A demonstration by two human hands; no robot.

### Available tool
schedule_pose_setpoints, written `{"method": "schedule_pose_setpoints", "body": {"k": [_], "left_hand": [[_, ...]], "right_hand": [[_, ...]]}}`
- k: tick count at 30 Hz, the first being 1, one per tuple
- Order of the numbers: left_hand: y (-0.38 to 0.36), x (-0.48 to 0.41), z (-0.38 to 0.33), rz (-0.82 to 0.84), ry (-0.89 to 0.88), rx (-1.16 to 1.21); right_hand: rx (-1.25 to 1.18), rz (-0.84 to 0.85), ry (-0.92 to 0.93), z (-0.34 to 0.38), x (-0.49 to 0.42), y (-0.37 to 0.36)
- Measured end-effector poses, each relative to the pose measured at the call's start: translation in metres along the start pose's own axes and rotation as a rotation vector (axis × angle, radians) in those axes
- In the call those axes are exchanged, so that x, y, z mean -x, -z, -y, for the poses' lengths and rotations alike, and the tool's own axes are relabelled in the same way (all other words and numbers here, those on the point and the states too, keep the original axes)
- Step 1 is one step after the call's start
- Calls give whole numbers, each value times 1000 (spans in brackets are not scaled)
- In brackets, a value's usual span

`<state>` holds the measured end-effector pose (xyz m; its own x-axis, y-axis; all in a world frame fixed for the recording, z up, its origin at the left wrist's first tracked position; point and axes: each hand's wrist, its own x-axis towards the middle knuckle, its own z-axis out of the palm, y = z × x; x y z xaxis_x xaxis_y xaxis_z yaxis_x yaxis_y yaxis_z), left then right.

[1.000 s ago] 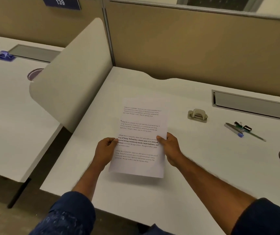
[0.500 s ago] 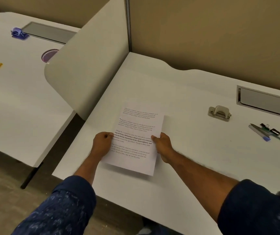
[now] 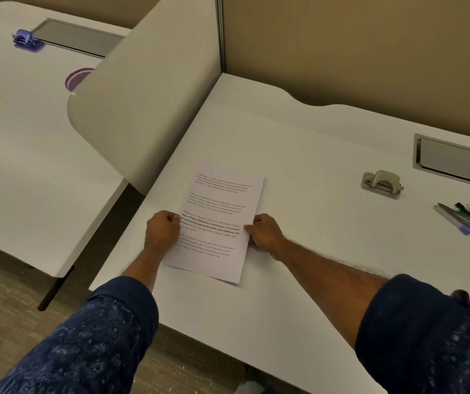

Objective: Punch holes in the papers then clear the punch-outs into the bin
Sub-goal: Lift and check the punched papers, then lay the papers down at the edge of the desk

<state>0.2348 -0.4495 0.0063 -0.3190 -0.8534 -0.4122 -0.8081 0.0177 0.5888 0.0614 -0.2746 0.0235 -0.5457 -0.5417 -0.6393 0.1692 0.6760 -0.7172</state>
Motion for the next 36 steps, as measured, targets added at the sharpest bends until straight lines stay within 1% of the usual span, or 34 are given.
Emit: {"method": "schedule_pose_setpoints", "body": {"k": [7,12,16,19,24,29,33,36], "left_hand": [[-4,2,4,-8,2,-23],[-1,10,0,-38,-25,-99],[3,19,1,-9,-68,-181],[0,28,0,-17,-132,-241],[-21,47,-15,-61,-242,-273],[-52,68,-34,-55,-421,-355],[-76,84,-49,-31,-530,-346],[-94,98,-59,-13,-610,-327]], "right_hand": [[115,-19,40,-9,-2,-1],[335,-49,150,-15,0,5],[468,-46,209,-23,4,14],[552,-28,247,-29,11,25],[641,-42,285,-42,26,49],[662,-60,284,-62,45,81],[660,-82,280,-81,62,113],[638,-136,256,-100,77,140]]}}
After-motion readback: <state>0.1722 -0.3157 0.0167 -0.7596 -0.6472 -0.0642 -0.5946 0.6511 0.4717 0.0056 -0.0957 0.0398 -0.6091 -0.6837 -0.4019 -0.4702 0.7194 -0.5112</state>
